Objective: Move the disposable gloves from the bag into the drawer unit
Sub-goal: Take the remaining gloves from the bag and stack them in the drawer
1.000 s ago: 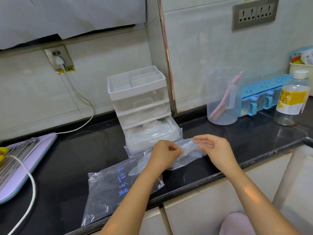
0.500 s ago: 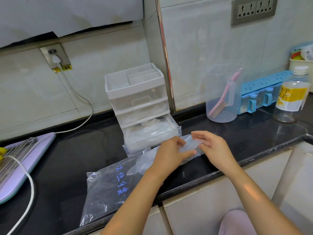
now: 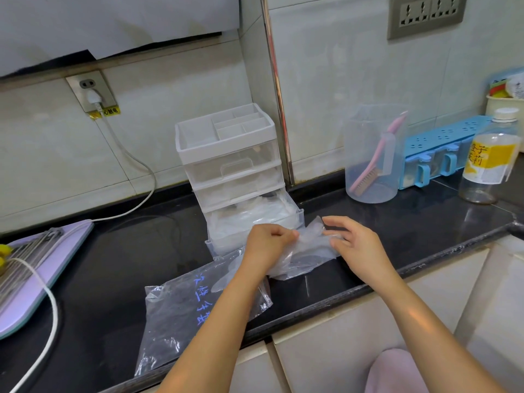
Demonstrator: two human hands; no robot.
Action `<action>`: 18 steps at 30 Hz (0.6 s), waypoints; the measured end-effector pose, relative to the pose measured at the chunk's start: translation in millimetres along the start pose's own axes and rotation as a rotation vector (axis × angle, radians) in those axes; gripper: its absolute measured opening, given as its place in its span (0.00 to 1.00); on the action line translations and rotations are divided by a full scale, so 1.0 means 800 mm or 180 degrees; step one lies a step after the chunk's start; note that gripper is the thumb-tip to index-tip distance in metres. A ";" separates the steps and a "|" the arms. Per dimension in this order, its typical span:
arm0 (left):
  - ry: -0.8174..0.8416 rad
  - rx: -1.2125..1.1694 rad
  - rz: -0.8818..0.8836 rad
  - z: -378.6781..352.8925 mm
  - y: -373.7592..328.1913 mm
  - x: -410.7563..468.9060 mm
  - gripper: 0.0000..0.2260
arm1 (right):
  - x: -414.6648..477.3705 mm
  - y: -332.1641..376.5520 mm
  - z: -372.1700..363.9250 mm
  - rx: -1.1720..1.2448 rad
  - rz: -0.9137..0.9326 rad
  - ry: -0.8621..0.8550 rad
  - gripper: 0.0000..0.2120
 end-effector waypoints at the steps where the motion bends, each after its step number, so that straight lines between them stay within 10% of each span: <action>1: 0.0022 -0.0124 0.0073 0.004 0.000 0.001 0.07 | -0.001 0.000 0.000 -0.0045 0.0005 -0.0006 0.23; 10: 0.0477 0.0440 -0.0096 -0.019 0.000 -0.015 0.18 | -0.004 0.002 -0.006 -0.0422 0.0160 0.0092 0.20; 18: 0.0302 0.0755 -0.0478 -0.034 -0.008 -0.023 0.05 | -0.005 0.003 -0.004 -0.0289 0.0126 0.0153 0.22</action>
Point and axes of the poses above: each hand's wrist, its own x-axis towards the middle knuckle, its own z-axis out of the back of the hand, y = z × x, the point moved 3 cm from there along x, towards the middle knuckle, and after that the axes turned 4 degrees about -y, right-handed, at the moved point
